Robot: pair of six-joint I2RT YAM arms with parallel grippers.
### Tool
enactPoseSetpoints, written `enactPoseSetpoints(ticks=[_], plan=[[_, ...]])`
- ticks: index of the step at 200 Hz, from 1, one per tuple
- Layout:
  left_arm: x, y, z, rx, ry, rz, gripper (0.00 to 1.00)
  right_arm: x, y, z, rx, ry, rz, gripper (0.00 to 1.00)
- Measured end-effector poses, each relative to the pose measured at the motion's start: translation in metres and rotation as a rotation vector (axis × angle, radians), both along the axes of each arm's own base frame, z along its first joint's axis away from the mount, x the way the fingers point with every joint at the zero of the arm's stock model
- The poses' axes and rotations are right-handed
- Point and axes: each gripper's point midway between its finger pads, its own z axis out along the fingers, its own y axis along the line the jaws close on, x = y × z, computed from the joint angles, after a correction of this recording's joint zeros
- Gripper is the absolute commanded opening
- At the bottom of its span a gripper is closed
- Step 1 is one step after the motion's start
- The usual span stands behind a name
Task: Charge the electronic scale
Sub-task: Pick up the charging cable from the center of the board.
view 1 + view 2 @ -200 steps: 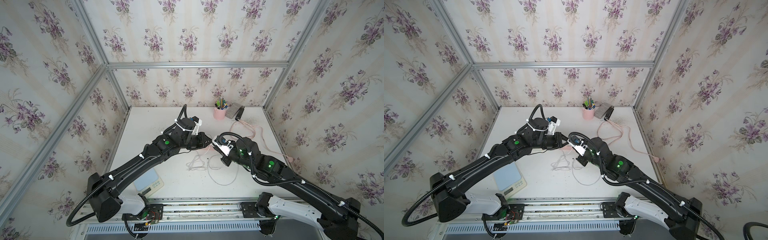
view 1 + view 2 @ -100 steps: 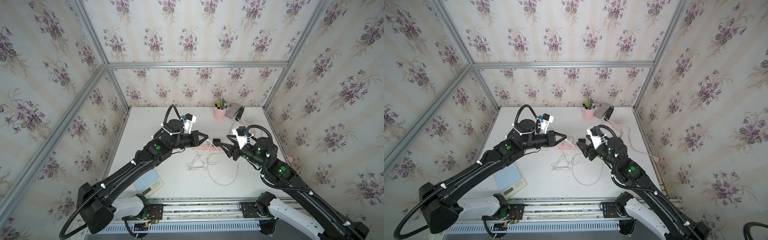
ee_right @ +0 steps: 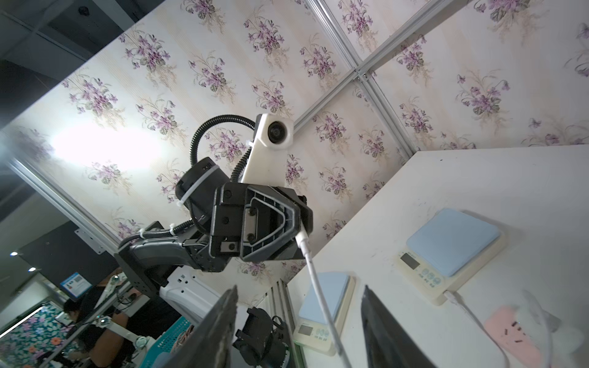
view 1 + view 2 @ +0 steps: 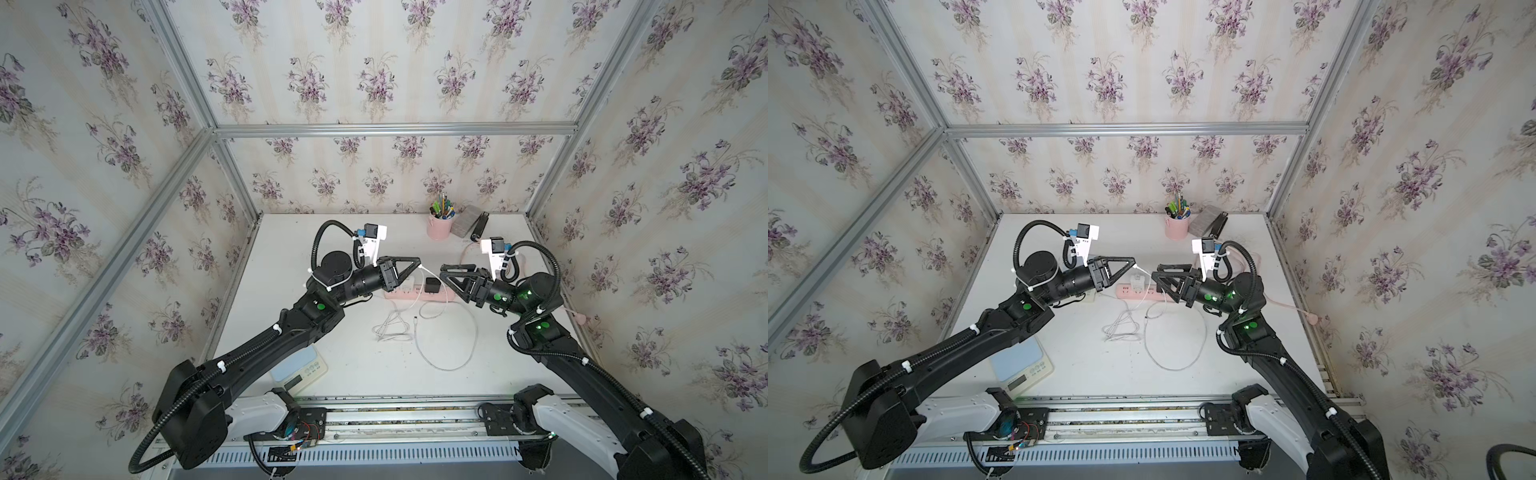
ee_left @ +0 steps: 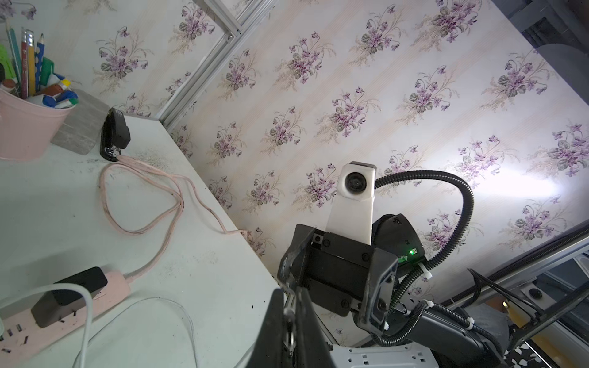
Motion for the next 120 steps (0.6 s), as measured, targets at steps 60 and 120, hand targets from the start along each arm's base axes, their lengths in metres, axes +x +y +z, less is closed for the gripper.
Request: enactPoseSetpoints(ticks=[60, 120], plan=[[-0.005, -0.001, 0.021, -0.102, -0.099, 0.002, 0.00, -0.001, 0.018, 0.005, 0.112, 0.142, 0.102, 0.40], [-0.011, -0.007, 0.029, -0.151, -0.128, -0.009, 0.00, -0.005, 0.025, 0.026, 0.169, 0.127, 0.125, 0.15]])
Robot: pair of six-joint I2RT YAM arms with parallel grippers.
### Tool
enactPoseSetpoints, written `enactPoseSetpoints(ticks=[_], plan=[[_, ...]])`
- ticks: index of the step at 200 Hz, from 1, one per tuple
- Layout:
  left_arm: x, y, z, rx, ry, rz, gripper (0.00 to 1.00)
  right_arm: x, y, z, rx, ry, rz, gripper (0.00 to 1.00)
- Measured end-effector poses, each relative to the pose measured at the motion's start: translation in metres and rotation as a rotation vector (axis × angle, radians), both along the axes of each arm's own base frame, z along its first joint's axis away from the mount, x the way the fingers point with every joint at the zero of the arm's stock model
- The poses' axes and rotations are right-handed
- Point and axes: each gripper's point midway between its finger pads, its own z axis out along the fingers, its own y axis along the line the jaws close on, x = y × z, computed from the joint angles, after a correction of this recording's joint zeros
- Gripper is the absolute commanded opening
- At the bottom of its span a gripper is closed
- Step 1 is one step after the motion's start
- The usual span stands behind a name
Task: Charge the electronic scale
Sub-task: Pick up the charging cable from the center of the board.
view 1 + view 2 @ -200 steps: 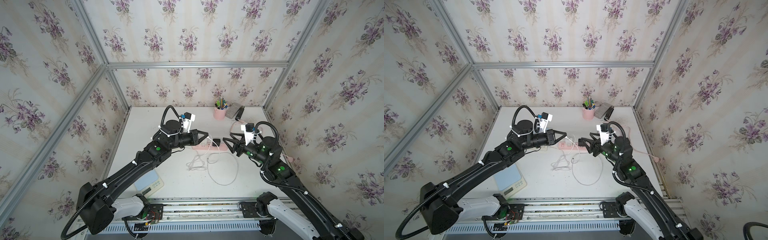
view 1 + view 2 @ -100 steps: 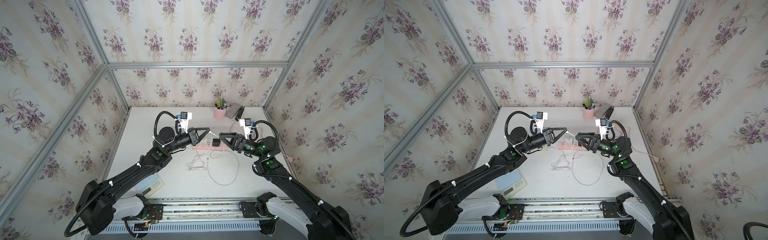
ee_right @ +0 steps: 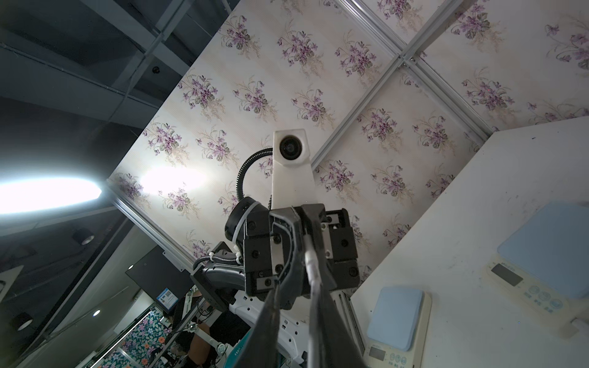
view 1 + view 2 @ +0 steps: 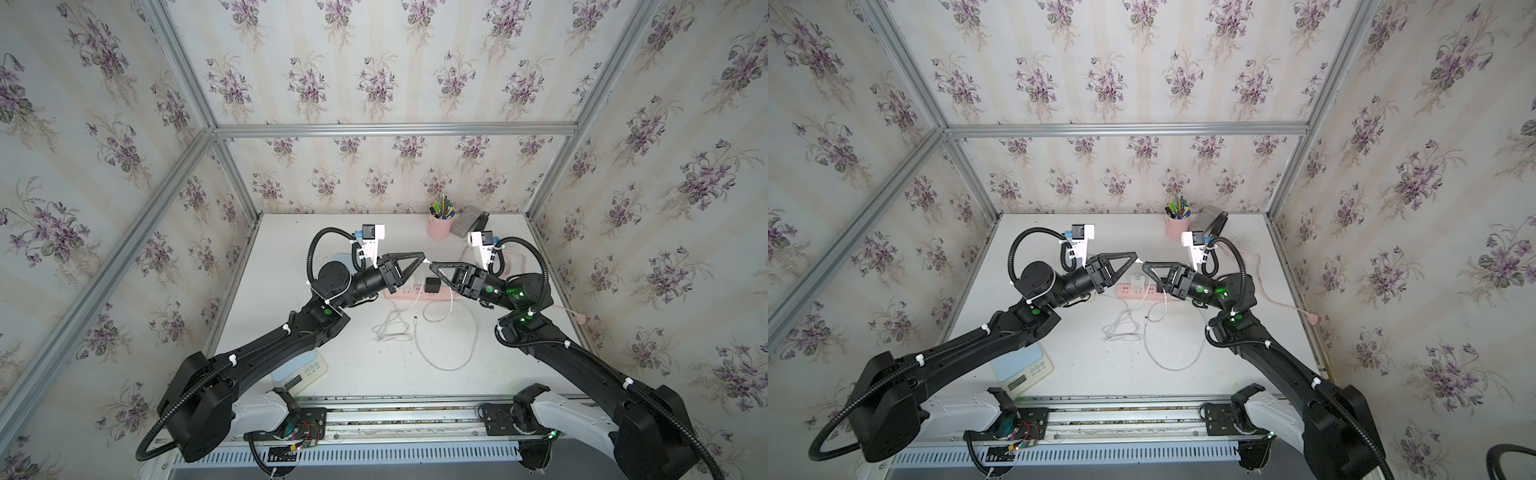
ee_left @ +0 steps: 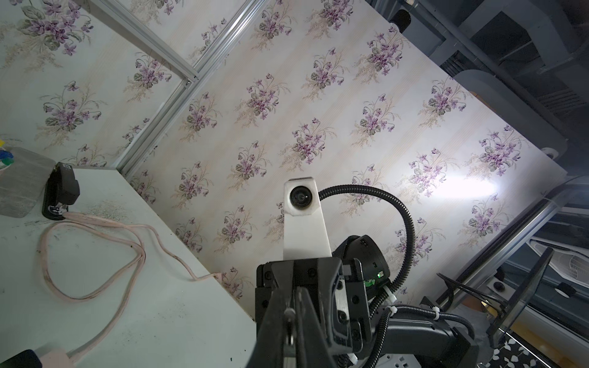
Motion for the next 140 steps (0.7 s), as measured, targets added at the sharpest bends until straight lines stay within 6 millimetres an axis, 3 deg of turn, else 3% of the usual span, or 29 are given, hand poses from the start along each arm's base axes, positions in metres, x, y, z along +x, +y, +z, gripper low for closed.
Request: enactPoseSetpoints(ticks=[56, 83, 102, 120, 140], plan=[[-0.0037, -0.0027, -0.0018, -0.006, 0.003, -0.005, 0.00, 0.0081, -0.0027, 0.0036, 0.028, 0.023, -0.046, 0.08], [-0.0046, -0.0023, 0.0010, -0.020, -0.003, -0.002, 0.00, 0.0098, -0.0022, 0.0075, 0.037, 0.024, -0.051, 0.00], [-0.0040, -0.0014, 0.0029, -0.029, -0.007, 0.006, 0.00, 0.0099, 0.0002, 0.0089, 0.040, 0.025, -0.049, 0.01], [-0.0038, -0.0005, 0.0043, -0.035, -0.011, 0.011, 0.00, 0.0095, 0.0019, 0.0094, 0.044, 0.028, -0.052, 0.12], [-0.0048, -0.0004, 0.0033, -0.033, -0.010, 0.009, 0.00, 0.0051, 0.0043, 0.0099, 0.041, 0.017, -0.041, 0.10]])
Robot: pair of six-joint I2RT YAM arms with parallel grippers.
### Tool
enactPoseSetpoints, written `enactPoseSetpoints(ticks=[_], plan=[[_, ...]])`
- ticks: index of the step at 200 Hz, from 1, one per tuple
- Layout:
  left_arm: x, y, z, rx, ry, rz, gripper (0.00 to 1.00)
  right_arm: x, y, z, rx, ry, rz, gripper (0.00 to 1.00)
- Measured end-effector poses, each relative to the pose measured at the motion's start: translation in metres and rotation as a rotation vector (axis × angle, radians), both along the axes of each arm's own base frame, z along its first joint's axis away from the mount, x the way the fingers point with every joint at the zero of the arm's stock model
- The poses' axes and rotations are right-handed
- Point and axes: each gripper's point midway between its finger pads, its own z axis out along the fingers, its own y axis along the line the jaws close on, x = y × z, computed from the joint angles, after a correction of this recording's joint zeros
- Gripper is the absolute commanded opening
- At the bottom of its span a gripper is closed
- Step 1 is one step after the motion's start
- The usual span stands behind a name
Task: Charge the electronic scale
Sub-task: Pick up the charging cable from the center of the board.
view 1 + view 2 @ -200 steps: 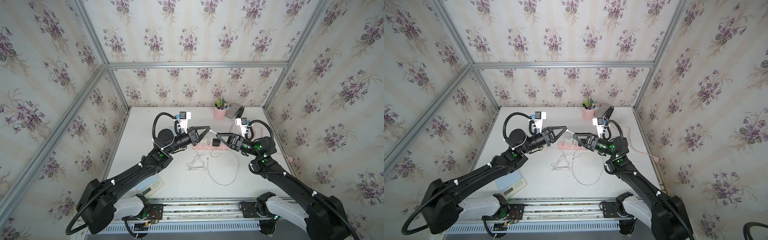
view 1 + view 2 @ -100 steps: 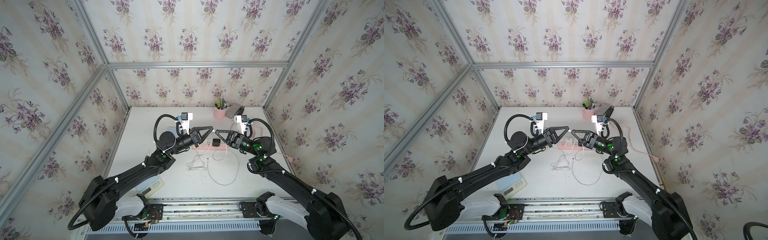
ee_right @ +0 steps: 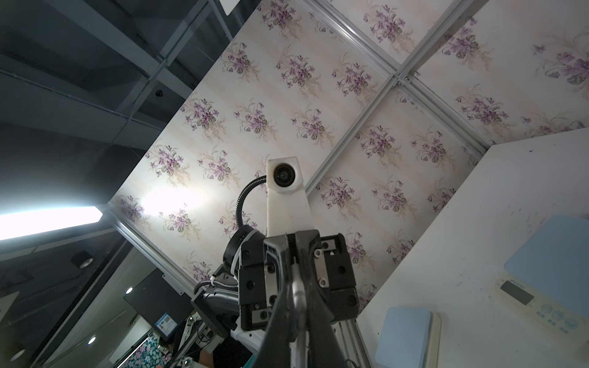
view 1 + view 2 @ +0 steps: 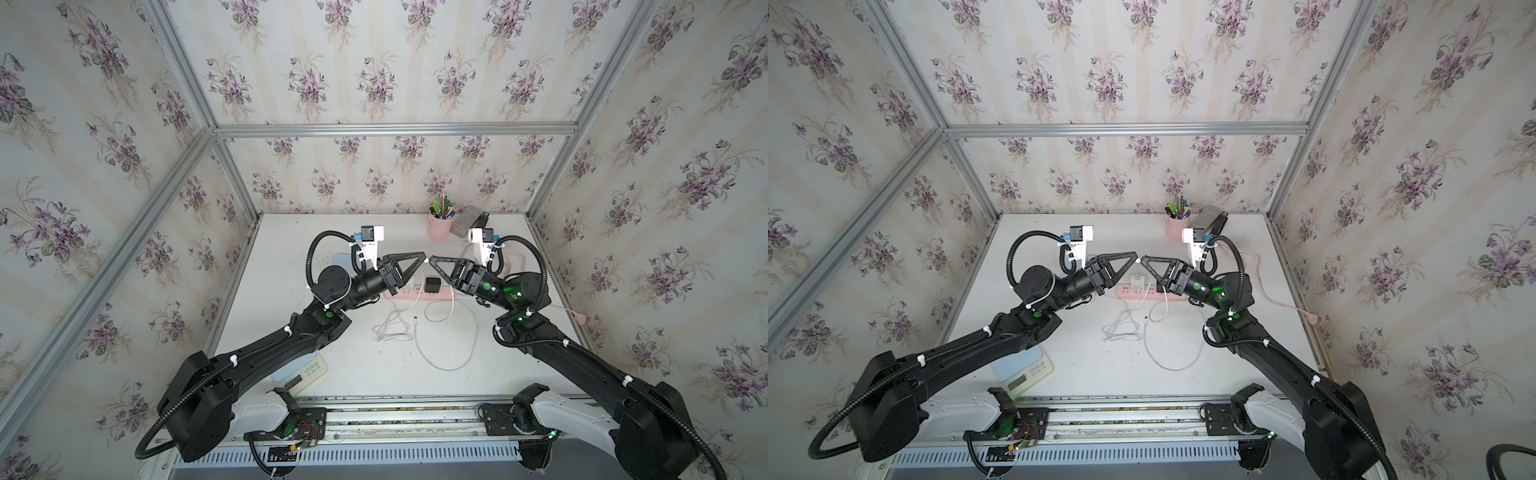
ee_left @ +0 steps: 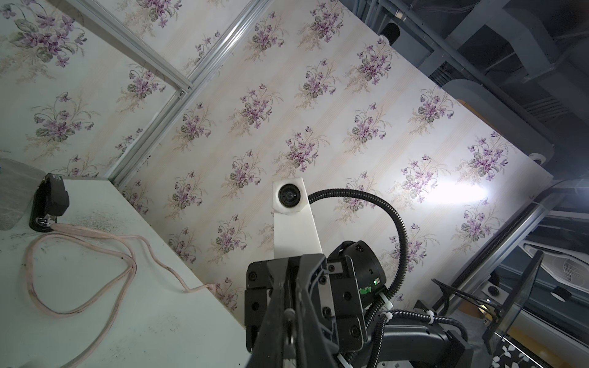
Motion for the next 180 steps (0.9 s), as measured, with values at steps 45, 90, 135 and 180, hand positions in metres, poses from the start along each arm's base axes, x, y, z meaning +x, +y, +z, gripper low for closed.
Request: enactPoseSetpoints(ticks=[45, 90, 135, 180], plan=[[-0.001, 0.001, 0.002, -0.006, -0.006, 0.001, 0.00, 0.001, 0.001, 0.001, -0.004, -0.004, -0.006, 0.00], [0.002, 0.003, 0.002, -0.014, -0.001, 0.025, 0.27, 0.007, 0.005, 0.004, -0.029, -0.018, -0.013, 0.00], [-0.004, 0.041, 0.003, 0.143, -0.068, 0.156, 0.68, 0.050, 0.014, 0.061, -0.384, -0.254, -0.149, 0.00], [0.005, 0.092, -0.010, 0.447, -0.136, 0.364, 0.72, 0.089, 0.005, -0.045, -1.028, -0.253, -0.109, 0.00]])
